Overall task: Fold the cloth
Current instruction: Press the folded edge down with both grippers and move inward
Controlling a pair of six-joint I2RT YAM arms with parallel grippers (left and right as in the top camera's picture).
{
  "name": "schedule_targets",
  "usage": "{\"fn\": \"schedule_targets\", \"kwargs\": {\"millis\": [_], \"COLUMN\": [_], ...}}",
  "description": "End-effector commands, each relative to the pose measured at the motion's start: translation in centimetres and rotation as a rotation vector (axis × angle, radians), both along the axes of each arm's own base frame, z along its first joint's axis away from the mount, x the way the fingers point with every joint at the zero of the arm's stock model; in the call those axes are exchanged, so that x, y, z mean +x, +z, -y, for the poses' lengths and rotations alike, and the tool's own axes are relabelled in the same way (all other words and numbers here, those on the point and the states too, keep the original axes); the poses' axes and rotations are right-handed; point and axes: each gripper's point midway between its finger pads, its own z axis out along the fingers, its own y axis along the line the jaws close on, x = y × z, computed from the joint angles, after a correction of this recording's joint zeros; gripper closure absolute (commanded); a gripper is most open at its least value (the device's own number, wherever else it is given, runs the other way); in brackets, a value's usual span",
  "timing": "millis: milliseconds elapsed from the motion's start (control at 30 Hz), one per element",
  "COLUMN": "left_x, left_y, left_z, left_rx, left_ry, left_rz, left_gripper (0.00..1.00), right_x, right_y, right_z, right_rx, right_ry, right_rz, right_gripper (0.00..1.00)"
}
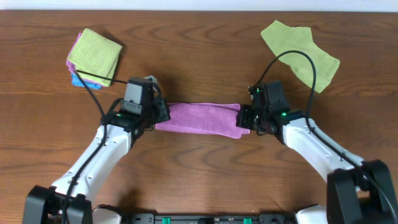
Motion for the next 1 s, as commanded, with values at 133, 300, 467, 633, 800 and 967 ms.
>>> {"fn": "schedule_targets", "kwargs": {"millis": [133, 300, 467, 633, 800, 967], "left_x": [1.1, 0.7, 1.0, 1.0, -0.1, -1.5], "left_y": [-2.5, -4.1, -4.3, -5.4, -7.3, -9.6], "left_z": [-1.2, -0.6, -0.2, 0.3, 1.6, 1.1], "left_rx": [0.113, 0.091, 0.074, 0.077, 0.097, 0.17], "left_ry": [0.029, 0.015, 0.005, -0.009, -0.052, -0.057], "left_rz": [-0.012, -0.064, -0.06, -0.076, -0.127, -0.197], "left_gripper": [0.94, 0.94, 0.94, 0.94, 0.94, 0.94], "right_x": [0.3, 1.5, 2.2, 2.2, 2.2, 1.7], "right_y": [-2.2, -3.3, -3.0, -3.0, -3.0, -3.2], "right_z": [0.0, 1.3, 1.3, 1.3, 1.2, 1.1], "right_rx": [-0.037, -0.115, -0.111, -0.111, -0.11, -0.102], "right_ry": [0.013, -0.03, -0.042, -0.042, -0.042, -0.033], "right_rz": [-0.026, 0.003, 0.031, 0.031, 0.034, 0.012], "right_gripper": [0.98, 0.98, 0.99, 0.98, 0.98, 0.98]}}
